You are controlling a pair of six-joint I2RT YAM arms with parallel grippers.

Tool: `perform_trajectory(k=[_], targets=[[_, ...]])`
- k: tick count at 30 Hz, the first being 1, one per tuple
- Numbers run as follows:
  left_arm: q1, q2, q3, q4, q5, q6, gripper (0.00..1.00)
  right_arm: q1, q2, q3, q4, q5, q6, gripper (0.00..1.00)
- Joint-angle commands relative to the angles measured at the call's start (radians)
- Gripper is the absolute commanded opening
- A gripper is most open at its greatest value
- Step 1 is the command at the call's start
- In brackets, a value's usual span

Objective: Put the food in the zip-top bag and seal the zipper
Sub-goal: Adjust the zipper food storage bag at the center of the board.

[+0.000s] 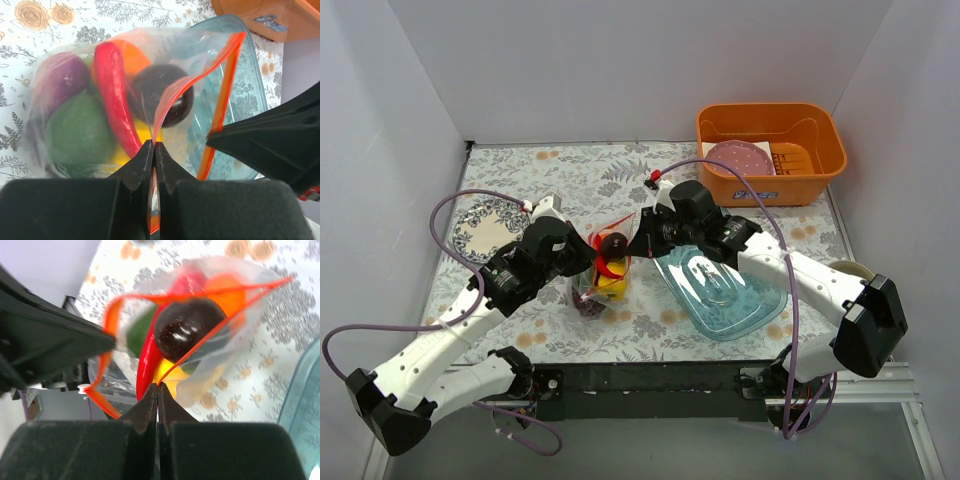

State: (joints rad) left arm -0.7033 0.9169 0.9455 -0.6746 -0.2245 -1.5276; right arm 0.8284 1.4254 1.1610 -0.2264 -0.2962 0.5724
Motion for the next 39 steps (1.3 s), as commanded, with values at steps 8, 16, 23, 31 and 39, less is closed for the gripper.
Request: perform_trajectory(k=[8, 16, 23, 31, 39], targets=[[0.001, -0.027, 0.2, -0.129, -0.114, -0.002, 0.04, -0.034, -0.014, 0.141, 0.153, -0.087, 0.012, 0.01], [0.001, 0.02, 0.383, -0.241, -0.224, 0.079, 0.12, -0.089, 0.041, 0.161, 0.315, -0.267, 0.116, 0.01], [0.004, 0.174, 0.383, -0.26, -0.043, 0.063, 0.0, -0.097, 0.17, 0.233, 0.201, -0.343, 0.113, 0.01], [0.007, 0.076, 0.328, -0.269, -0.137, 0.044, 0.55, -0.098, 0.132, 0.12, 0.21, -0.285, 0.113, 0.01], [0.008, 0.063, 0.283, -0.28, -0.195, 0.053, 0.73, -0.097, 0.121, 0.135, 0.18, -0.284, 0.095, 0.01]])
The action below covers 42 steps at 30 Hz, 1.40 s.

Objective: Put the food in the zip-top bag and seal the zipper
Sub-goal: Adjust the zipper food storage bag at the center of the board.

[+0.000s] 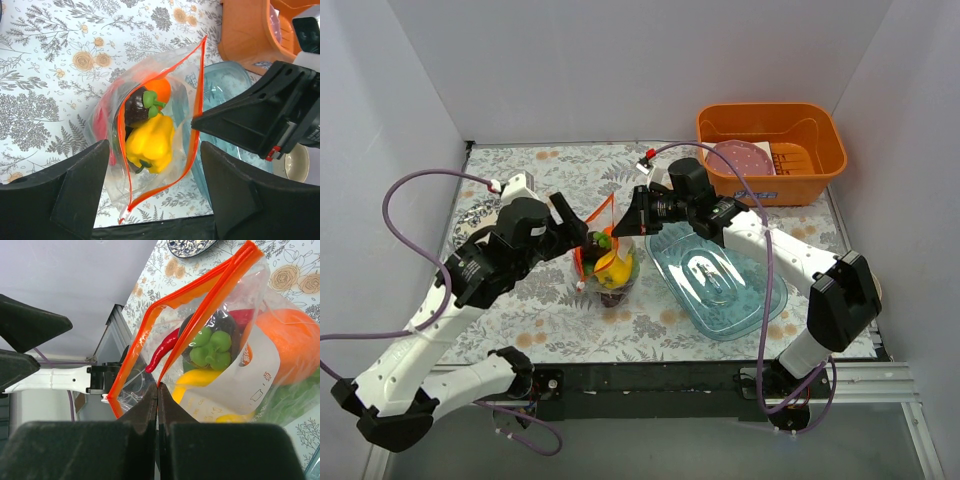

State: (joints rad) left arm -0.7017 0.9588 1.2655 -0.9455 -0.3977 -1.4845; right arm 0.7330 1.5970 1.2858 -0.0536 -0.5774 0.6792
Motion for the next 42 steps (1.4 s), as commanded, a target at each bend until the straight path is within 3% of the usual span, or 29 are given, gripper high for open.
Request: perform_trajectory(k=[1, 8, 13, 16, 20, 25, 31, 42], targets=[[0.008, 0.027, -0.046, -0.001, -0.013, 0.013, 0.73, -0.001, -0.054, 0.01, 0.005, -0.002, -0.012, 0.01], [0.008, 0.093, -0.12, 0.048, 0.037, 0.035, 0.7, -0.001, -0.063, 0.021, -0.005, -0.004, -0.017, 0.01], [0.008, 0.112, -0.141, 0.094, 0.025, 0.049, 0.59, -0.001, -0.066, 0.024, -0.014, -0.004, -0.02, 0.01], [0.008, 0.15, -0.14, 0.083, 0.022, 0.056, 0.46, -0.001, -0.068, 0.024, -0.015, -0.007, -0.021, 0.01], [0.01, 0.155, -0.14, 0.08, 0.022, 0.059, 0.16, -0.001, -0.071, 0.021, -0.026, 0.005, -0.03, 0.01], [0.01, 0.149, -0.121, 0.067, 0.01, 0.066, 0.0, -0.003, -0.069, 0.006, -0.025, 0.01, -0.032, 0.01], [0.01, 0.113, -0.009, 0.065, 0.039, 0.085, 0.0, -0.003, -0.065, -0.019, -0.039, 0.071, -0.035, 0.01], [0.048, 0.109, 0.066, -0.022, -0.075, 0.161, 0.0, -0.001, 0.023, 0.05, 0.156, -0.038, 0.083, 0.01]])
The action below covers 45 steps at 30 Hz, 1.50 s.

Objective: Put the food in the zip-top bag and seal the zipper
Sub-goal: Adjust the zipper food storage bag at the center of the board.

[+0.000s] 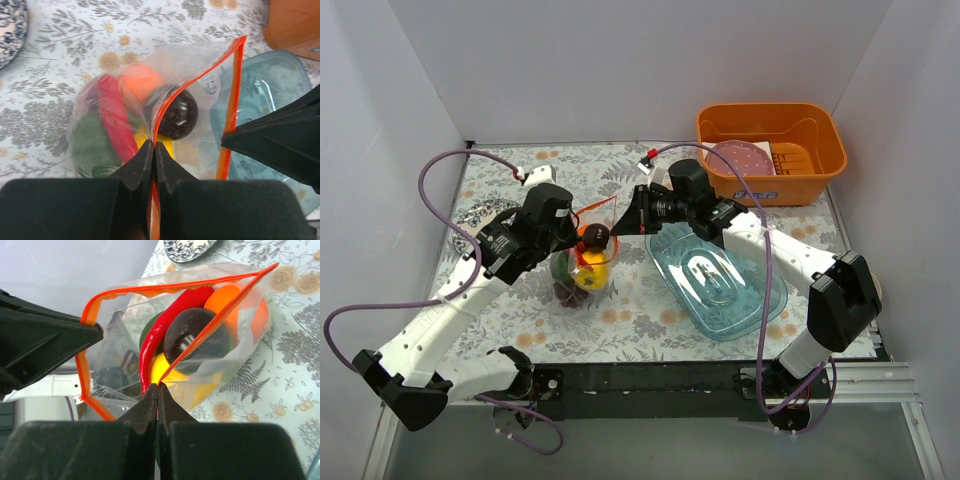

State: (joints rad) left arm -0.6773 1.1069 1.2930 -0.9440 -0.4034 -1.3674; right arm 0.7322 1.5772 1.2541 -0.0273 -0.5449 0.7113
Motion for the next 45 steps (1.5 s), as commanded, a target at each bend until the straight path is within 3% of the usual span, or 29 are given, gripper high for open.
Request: perform_trajectory(k=[1, 5, 13, 20, 25, 34, 39, 42, 43, 45], targets=[[0.025, -0.044, 0.035, -0.025, -0.071, 0.054, 0.0, -0.001, 0.049, 0.085, 0.136, -0.076, 0.056, 0.01], [0.028, -0.061, -0.014, 0.033, 0.003, 0.085, 0.0, -0.001, 0.046, 0.029, 0.145, -0.041, 0.062, 0.01], [0.028, 0.005, -0.185, 0.31, 0.378, 0.042, 0.0, -0.001, -0.063, -0.148, 0.084, 0.129, 0.037, 0.01], [0.027, 0.068, -0.279, 0.502, 0.567, 0.014, 0.0, -0.005, -0.184, -0.261, 0.0, 0.281, 0.052, 0.02], [0.027, 0.085, -0.307, 0.504, 0.603, 0.028, 0.0, -0.005, -0.259, -0.349, 0.018, 0.347, 0.111, 0.03], [0.012, 0.133, -0.336, 0.534, 0.853, 0.091, 0.0, -0.017, -0.292, -0.392, -0.037, 0.448, 0.168, 0.02], [-0.004, 0.116, -0.374, 0.53, 0.835, 0.087, 0.0, -0.059, -0.347, -0.427, -0.033, 0.455, 0.177, 0.03], [-0.005, 0.105, -0.386, 0.533, 0.822, 0.07, 0.06, -0.079, -0.376, -0.455, -0.002, 0.406, 0.178, 0.13], [-0.007, 0.105, -0.389, 0.542, 0.827, 0.068, 0.09, -0.082, -0.382, -0.466, 0.003, 0.396, 0.183, 0.3], [-0.008, 0.11, -0.39, 0.548, 0.833, 0.068, 0.11, -0.082, -0.394, -0.482, 0.018, 0.363, 0.195, 0.44]])
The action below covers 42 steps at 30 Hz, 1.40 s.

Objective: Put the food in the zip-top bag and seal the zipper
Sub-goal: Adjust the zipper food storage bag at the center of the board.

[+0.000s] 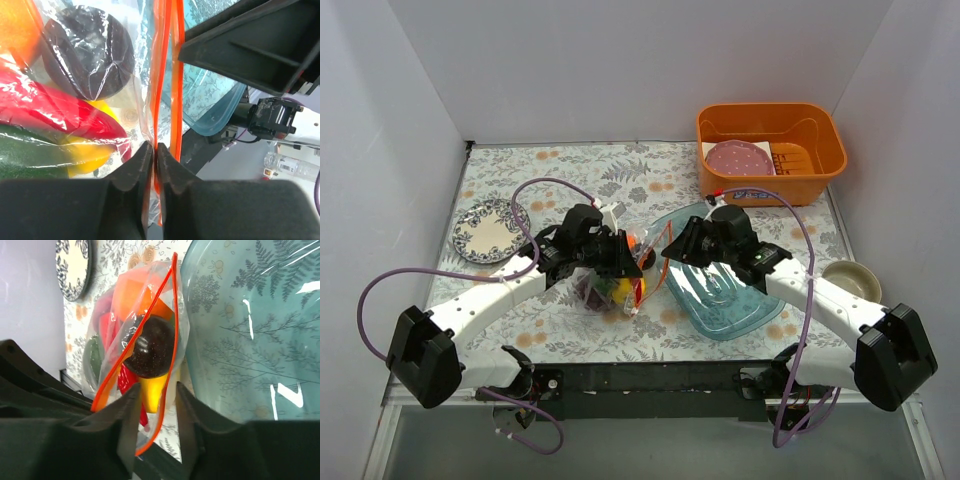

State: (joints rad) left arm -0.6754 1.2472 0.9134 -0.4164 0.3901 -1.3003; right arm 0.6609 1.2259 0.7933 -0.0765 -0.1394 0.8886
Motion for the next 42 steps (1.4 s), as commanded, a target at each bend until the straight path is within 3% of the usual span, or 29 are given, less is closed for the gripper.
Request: perform_trajectory(k=[1, 2, 4, 8, 13, 17, 21, 31, 42], targets=[[-0.01, -0.02, -0.01, 0.027, 0.049, -0.001, 0.15, -0.01, -0.048, -0.034, 0.095, -0.054, 0.026, 0.5], [-0.012, -0.014, -0.007, 0.025, 0.053, -0.001, 0.16, -0.01, -0.058, -0.057, 0.106, -0.06, 0.039, 0.64], [-0.013, -0.005, 0.004, 0.031, 0.069, 0.003, 0.18, -0.01, -0.077, -0.088, 0.135, -0.066, 0.055, 0.73], [-0.013, -0.009, 0.024, 0.036, 0.078, 0.002, 0.29, -0.01, -0.121, -0.134, 0.155, -0.048, 0.087, 0.82], [-0.015, -0.022, 0.041, 0.027, 0.102, 0.009, 0.33, -0.015, -0.152, -0.155, 0.207, -0.046, 0.122, 0.9], [-0.013, -0.057, 0.077, -0.03, 0.02, 0.021, 0.37, -0.015, -0.115, -0.12, 0.218, -0.069, 0.116, 0.91], [-0.013, -0.124, 0.12, -0.096, -0.132, 0.016, 0.52, -0.017, -0.056, -0.077, 0.207, -0.104, 0.107, 0.91], [-0.012, -0.216, 0.105, -0.217, -0.307, -0.034, 0.54, -0.015, 0.004, -0.028, 0.233, -0.121, 0.101, 0.95], [-0.012, -0.255, 0.038, -0.229, -0.307, -0.128, 0.54, 0.012, 0.106, 0.07, 0.083, -0.077, 0.067, 0.93]])
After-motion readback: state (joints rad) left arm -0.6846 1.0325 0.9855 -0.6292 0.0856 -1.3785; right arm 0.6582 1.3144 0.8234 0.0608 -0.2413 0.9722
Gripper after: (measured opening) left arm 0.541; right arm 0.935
